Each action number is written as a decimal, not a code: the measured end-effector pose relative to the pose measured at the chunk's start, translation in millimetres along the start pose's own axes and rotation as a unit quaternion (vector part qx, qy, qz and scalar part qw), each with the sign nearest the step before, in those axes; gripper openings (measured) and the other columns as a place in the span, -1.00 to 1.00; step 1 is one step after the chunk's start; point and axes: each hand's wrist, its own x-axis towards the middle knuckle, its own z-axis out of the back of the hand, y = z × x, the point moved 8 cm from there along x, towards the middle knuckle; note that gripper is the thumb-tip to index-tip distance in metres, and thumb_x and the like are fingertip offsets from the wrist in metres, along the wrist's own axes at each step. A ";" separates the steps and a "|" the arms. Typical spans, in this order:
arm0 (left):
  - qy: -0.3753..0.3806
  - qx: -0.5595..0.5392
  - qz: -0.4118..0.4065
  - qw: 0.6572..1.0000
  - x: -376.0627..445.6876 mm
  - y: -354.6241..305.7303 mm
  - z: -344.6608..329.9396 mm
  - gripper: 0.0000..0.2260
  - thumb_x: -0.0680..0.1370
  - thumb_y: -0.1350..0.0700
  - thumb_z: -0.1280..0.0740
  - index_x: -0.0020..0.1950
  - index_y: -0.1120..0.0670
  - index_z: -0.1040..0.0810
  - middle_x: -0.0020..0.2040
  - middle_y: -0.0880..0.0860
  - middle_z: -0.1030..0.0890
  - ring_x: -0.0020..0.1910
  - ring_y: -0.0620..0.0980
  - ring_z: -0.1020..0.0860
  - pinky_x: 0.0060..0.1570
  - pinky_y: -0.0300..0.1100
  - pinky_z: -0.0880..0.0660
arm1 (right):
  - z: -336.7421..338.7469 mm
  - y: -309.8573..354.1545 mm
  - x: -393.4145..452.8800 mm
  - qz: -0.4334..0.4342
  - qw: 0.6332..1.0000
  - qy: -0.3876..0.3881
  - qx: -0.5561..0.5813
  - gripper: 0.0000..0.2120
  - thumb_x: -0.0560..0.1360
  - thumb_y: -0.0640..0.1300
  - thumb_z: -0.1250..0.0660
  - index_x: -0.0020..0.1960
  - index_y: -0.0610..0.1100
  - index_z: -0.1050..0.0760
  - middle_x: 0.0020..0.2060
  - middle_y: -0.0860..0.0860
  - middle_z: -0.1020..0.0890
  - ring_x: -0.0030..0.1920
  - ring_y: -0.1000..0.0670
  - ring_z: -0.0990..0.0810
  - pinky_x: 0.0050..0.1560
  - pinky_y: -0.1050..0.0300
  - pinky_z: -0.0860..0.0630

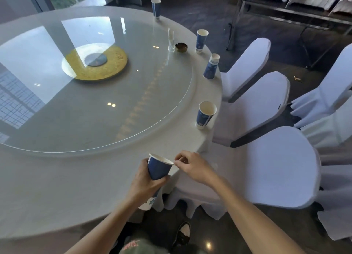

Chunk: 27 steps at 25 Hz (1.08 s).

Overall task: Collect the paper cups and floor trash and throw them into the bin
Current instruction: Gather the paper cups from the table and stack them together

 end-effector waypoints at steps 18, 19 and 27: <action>0.184 0.055 0.009 0.981 80.4 -13.6 -62.5 -0.32 0.27 -0.40 -0.48 0.28 -0.32 -0.27 0.14 -0.27 -0.47 0.09 -0.15 -0.57 -0.04 -0.27 -0.61 | 134.6 -87.1 211.2 -0.129 0.957 -0.082 -0.248 -0.02 0.45 -0.03 -0.48 0.65 0.08 0.09 0.64 -0.17 0.22 0.62 -0.33 0.20 0.51 -0.38 -0.17; 0.187 0.052 0.007 0.981 86.0 -16.9 -63.7 -0.32 0.26 -0.41 -0.48 0.28 -0.33 -0.27 0.12 -0.31 -0.45 0.08 -0.17 -0.56 -0.10 -0.33 -0.58 | 134.0 -89.5 214.8 -0.133 0.957 -0.077 -0.246 -0.06 0.46 -0.05 -0.47 0.65 0.06 0.04 0.64 -0.18 0.14 0.62 -0.32 0.14 0.50 -0.34 -0.20; 0.203 0.070 0.002 0.977 156.1 -36.2 -98.3 -0.20 0.21 -0.36 -0.44 0.40 -0.16 -0.37 0.16 -0.09 -0.49 0.07 -0.07 -0.54 0.04 -0.11 -0.54 | 165.0 -100.7 186.2 -0.117 0.983 -0.144 -0.017 -0.34 0.45 0.11 -0.41 0.51 0.10 -0.32 0.37 -0.06 -0.36 0.37 -0.17 -0.40 0.27 -0.22 -0.55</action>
